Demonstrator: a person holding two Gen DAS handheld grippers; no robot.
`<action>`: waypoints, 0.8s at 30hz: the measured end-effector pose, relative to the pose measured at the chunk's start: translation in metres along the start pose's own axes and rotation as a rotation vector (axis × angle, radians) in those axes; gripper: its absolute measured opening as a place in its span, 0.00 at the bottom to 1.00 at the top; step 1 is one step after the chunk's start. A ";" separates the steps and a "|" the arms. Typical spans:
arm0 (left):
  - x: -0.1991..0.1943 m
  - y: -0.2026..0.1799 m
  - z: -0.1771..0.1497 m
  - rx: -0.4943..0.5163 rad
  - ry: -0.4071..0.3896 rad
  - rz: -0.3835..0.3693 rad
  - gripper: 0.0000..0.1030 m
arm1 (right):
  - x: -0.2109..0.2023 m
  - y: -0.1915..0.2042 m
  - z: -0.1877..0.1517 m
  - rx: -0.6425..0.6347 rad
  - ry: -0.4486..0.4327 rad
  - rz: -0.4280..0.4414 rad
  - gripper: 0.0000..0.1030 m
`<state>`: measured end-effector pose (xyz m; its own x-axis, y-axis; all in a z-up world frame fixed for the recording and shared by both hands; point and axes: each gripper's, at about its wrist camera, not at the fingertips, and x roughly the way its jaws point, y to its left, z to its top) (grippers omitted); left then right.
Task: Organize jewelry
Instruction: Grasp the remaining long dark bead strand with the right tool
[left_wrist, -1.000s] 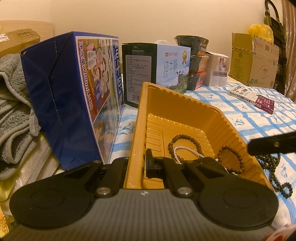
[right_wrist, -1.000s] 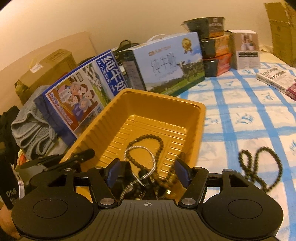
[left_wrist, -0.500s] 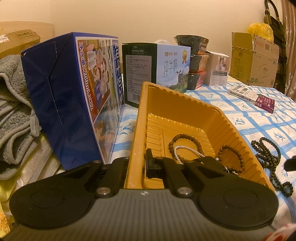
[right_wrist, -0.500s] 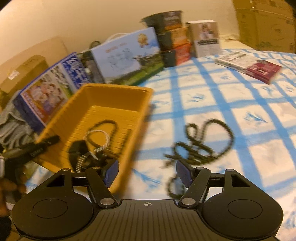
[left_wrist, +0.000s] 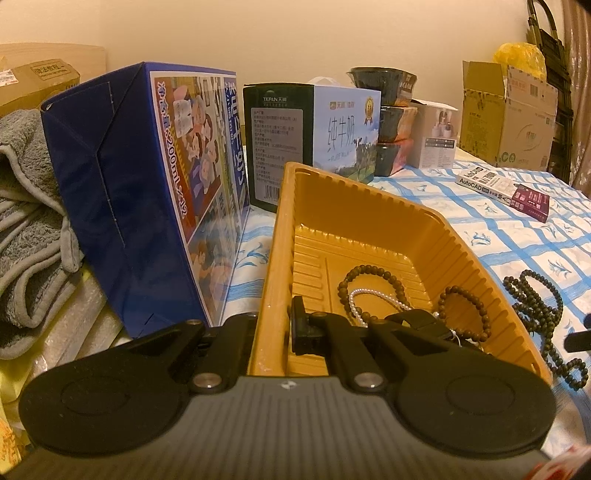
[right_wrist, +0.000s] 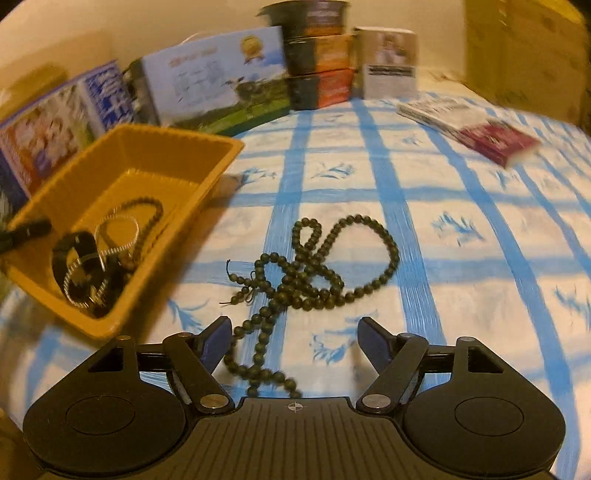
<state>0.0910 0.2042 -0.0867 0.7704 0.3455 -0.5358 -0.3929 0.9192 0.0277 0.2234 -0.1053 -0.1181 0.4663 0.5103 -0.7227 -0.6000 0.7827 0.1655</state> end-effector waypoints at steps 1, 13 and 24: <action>0.000 0.000 0.000 0.000 -0.001 0.001 0.04 | 0.003 0.000 0.002 -0.033 -0.004 0.003 0.74; 0.000 -0.001 -0.001 0.002 0.000 0.003 0.04 | 0.057 -0.008 0.022 -0.207 0.010 0.059 0.75; 0.000 -0.001 -0.001 -0.001 0.000 0.002 0.03 | 0.058 0.000 0.018 -0.260 0.003 0.119 0.19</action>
<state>0.0914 0.2028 -0.0879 0.7693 0.3476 -0.5360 -0.3951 0.9182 0.0285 0.2621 -0.0691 -0.1483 0.3804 0.5918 -0.7107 -0.7971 0.5995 0.0725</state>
